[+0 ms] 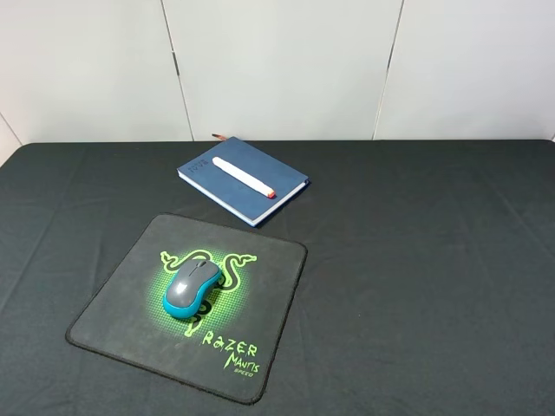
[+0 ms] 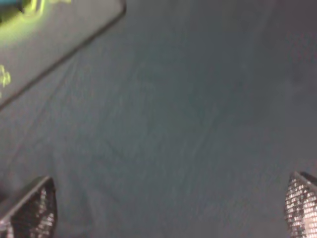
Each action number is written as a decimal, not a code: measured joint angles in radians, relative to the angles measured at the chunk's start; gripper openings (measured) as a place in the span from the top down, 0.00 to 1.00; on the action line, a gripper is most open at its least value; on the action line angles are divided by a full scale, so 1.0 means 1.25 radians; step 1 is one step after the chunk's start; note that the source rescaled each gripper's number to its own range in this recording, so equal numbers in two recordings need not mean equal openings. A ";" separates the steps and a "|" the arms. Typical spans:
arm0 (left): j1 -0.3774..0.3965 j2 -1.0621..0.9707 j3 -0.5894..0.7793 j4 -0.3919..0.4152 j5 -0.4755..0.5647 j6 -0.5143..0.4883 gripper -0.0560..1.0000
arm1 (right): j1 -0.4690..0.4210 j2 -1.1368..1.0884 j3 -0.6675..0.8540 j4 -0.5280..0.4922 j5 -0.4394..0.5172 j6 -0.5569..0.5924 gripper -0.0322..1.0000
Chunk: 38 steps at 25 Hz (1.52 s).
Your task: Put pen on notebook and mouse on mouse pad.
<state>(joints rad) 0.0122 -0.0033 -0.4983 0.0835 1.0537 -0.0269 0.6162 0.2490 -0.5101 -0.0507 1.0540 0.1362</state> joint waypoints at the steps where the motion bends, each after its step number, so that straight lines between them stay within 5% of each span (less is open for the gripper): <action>1: 0.000 0.000 0.000 0.000 0.000 0.000 0.06 | 0.000 -0.024 0.000 -0.005 0.000 0.000 0.00; 29: 0.000 0.000 0.000 0.000 0.000 0.000 0.06 | -0.001 -0.103 0.011 -0.016 -0.019 -0.051 0.00; 38: 0.000 0.000 0.000 0.000 0.000 0.000 0.06 | -0.184 -0.203 0.012 -0.014 -0.019 -0.051 0.00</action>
<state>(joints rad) 0.0122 -0.0033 -0.4983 0.0835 1.0537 -0.0269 0.3863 -0.0043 -0.4949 -0.0679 1.0300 0.0723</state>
